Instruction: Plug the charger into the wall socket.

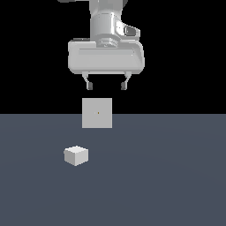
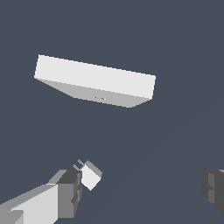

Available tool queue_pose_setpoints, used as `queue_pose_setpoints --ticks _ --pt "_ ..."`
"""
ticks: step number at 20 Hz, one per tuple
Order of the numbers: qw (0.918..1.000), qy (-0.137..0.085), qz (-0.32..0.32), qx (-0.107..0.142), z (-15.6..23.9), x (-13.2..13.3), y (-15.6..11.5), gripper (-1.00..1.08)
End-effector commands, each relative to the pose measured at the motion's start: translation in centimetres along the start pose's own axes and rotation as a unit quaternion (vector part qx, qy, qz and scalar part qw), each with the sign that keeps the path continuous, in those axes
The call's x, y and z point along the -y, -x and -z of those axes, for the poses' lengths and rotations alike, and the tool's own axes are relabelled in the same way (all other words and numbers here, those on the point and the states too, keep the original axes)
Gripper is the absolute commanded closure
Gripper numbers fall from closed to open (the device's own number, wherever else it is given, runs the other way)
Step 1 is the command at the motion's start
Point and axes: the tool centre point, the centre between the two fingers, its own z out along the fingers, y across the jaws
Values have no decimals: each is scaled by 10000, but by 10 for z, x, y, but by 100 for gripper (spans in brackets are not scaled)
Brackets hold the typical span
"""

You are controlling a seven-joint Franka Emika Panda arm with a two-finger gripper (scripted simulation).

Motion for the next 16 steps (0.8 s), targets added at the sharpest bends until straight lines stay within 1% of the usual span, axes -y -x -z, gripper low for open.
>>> queue_pose_setpoints --ticks 1,8,16 --pt "10000 0 0 0 0 0 0 -92" --pt "9998 -33 166 -60 -4 3 3 -92" --pt "9969 -144 732 -263 -18 15 12 -92"
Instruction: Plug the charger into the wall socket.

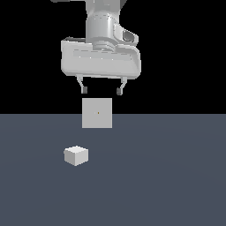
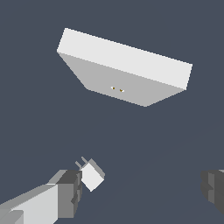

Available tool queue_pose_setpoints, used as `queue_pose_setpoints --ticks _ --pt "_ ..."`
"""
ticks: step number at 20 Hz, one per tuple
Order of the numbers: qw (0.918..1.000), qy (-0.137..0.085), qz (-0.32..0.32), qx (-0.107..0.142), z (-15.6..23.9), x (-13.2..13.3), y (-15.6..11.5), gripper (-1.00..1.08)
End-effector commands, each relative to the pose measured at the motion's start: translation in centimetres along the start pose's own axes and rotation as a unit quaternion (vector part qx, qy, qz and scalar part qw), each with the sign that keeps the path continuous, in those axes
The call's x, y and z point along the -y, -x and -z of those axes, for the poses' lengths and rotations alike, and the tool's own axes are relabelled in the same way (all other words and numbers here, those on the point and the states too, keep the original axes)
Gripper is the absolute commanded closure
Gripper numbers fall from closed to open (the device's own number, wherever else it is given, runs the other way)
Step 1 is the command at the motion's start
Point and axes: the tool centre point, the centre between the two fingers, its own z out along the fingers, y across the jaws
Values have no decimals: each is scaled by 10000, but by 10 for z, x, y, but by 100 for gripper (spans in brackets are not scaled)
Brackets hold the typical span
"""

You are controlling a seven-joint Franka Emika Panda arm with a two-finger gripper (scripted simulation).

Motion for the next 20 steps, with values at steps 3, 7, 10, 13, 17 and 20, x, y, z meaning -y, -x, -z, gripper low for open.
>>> queue_pose_setpoints --ticks 3,7,10,13,17,20 --pt "9989 -83 426 -152 -10 9 7 -92" --pt "9956 -169 863 -309 -21 17 14 -92" --pt "9919 -232 1175 -421 -29 23 19 -92" --pt "9873 -292 1472 -527 -36 28 25 -92" --pt "9799 -370 1848 -661 -45 34 32 -92" --pt "9734 -427 2118 -758 -52 39 37 -92"
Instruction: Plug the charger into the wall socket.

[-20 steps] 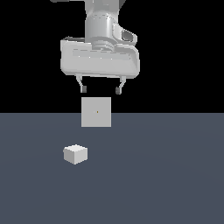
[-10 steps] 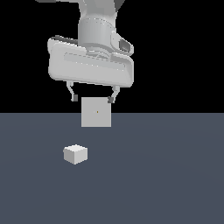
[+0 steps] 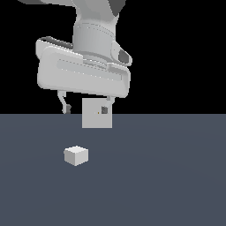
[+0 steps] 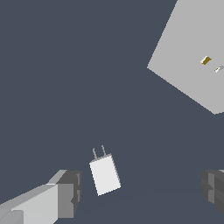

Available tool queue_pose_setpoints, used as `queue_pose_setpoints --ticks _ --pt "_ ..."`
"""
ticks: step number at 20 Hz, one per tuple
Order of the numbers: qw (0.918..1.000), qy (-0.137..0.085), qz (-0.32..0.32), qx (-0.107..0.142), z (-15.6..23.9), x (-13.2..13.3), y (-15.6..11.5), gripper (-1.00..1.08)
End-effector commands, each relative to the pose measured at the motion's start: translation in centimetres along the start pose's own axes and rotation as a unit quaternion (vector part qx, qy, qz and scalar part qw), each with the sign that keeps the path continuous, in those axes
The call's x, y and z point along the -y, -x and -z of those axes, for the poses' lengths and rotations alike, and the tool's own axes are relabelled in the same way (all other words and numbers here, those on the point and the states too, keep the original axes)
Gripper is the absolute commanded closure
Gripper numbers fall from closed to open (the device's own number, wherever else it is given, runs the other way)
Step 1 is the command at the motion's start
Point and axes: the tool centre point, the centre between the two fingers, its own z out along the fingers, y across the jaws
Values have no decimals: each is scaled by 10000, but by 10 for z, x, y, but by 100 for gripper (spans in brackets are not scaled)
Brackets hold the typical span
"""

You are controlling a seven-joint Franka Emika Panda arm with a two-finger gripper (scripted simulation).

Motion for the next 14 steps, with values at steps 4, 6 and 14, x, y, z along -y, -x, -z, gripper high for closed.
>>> queue_pose_setpoints --ticks 4,6,14 --pt "9985 -106 506 -185 -12 10 8 -92" --pt "9972 -147 688 -250 -17 14 10 -92" --pt "9903 -285 1279 -464 -31 25 20 -92"
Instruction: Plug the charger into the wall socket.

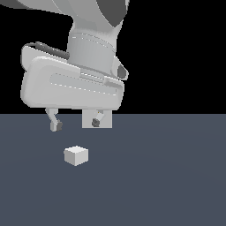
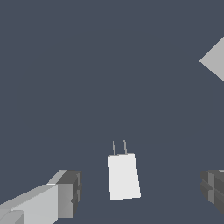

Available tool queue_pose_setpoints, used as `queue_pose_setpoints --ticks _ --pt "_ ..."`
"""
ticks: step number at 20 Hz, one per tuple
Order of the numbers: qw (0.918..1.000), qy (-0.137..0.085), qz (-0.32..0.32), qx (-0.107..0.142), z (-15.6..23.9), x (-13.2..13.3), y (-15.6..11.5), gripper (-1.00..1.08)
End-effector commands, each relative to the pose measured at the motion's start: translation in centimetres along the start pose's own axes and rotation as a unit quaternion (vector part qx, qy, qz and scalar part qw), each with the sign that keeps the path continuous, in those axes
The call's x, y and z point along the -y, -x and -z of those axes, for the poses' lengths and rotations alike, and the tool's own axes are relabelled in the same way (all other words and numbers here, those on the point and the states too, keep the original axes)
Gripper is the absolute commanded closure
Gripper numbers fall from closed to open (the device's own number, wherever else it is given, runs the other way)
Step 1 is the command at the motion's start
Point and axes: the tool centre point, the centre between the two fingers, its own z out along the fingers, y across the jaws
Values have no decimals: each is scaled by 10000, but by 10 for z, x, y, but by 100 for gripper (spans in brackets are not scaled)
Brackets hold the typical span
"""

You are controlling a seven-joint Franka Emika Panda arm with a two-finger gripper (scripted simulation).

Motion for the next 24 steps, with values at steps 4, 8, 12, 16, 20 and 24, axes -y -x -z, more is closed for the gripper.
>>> queue_pose_setpoints --ticks 4,8,12,16,20,24 --pt "9994 -73 306 -109 -8 6 4 -92" --pt "9989 -104 429 -151 -11 8 6 -92" --pt "9987 -116 469 -160 -12 9 7 -92" --pt "9988 -112 448 -147 -12 9 7 -92" --pt "9988 -113 451 -149 -15 9 8 -92" --pt "9988 -111 454 -143 -25 9 12 -92"
